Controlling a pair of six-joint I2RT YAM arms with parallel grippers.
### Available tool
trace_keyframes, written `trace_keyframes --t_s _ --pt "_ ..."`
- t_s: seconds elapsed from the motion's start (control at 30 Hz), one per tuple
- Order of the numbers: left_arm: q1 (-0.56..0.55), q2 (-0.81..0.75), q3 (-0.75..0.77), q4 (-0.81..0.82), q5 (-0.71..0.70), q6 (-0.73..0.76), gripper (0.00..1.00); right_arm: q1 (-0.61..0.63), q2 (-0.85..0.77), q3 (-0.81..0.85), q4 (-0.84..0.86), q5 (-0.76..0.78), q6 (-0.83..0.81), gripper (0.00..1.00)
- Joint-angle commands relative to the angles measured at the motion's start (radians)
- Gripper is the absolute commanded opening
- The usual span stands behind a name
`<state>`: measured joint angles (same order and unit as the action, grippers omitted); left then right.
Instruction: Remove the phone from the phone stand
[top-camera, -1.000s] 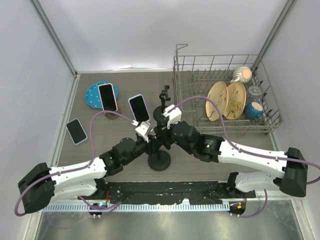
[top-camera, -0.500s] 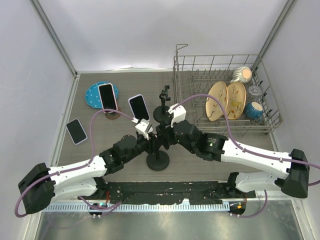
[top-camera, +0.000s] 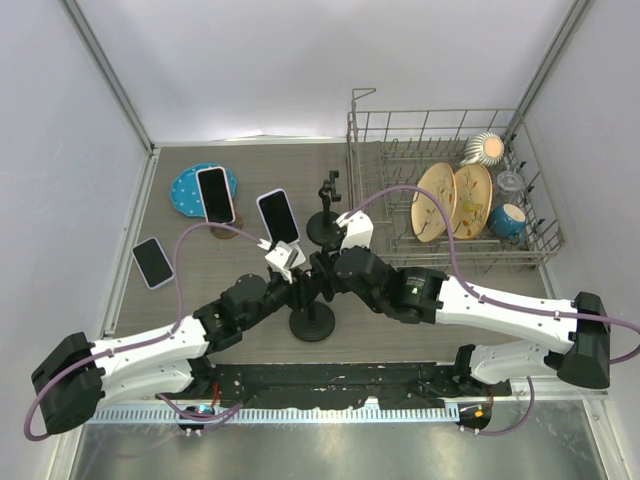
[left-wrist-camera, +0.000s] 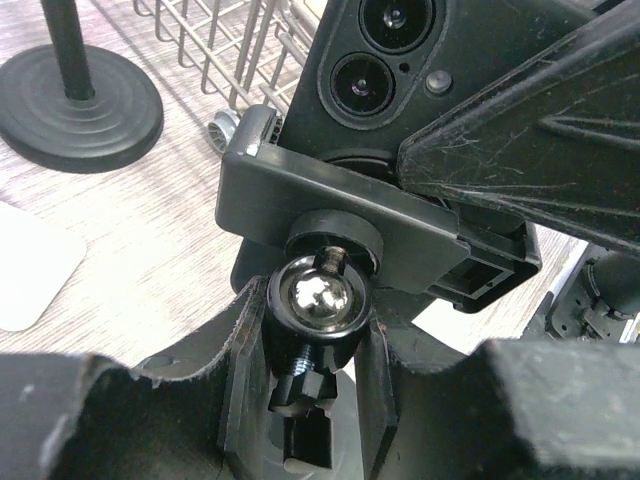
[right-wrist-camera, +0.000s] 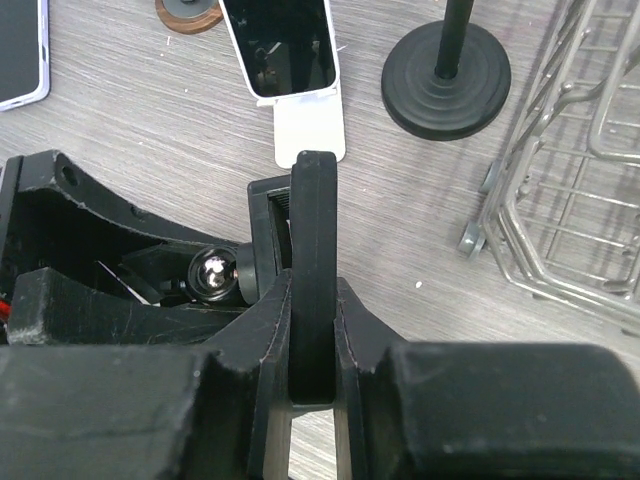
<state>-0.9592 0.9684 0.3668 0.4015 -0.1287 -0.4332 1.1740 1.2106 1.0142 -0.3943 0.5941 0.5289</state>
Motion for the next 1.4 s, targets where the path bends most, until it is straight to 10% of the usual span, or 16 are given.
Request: trace_keyframes --t_s 0.0,0.5,1.03,1.37 --pt "0.046 -0.089 -0.04 -0.019 -0.267 0.002 0.0 -0.027 -0.013 0.055 -0.252 0.292 0.052 0.01" --pt "-0.134 -0.135 -0.061 -0.047 -0.339 0.025 0.0 -0.028 0.084 0.135 -0.299 0.38 0.118 0.01" --pt "-0.154 -0.138 -0.088 -0.069 -0.235 0.014 0.0 -0.028 0.021 -0.037 0.579 0.167 -0.26 0.01" --pt "-0.139 -0.096 -0.054 0.032 -0.307 0.154 0.0 -0.028 -0.25 -0.166 0.69 0.033 -0.386 0.01"
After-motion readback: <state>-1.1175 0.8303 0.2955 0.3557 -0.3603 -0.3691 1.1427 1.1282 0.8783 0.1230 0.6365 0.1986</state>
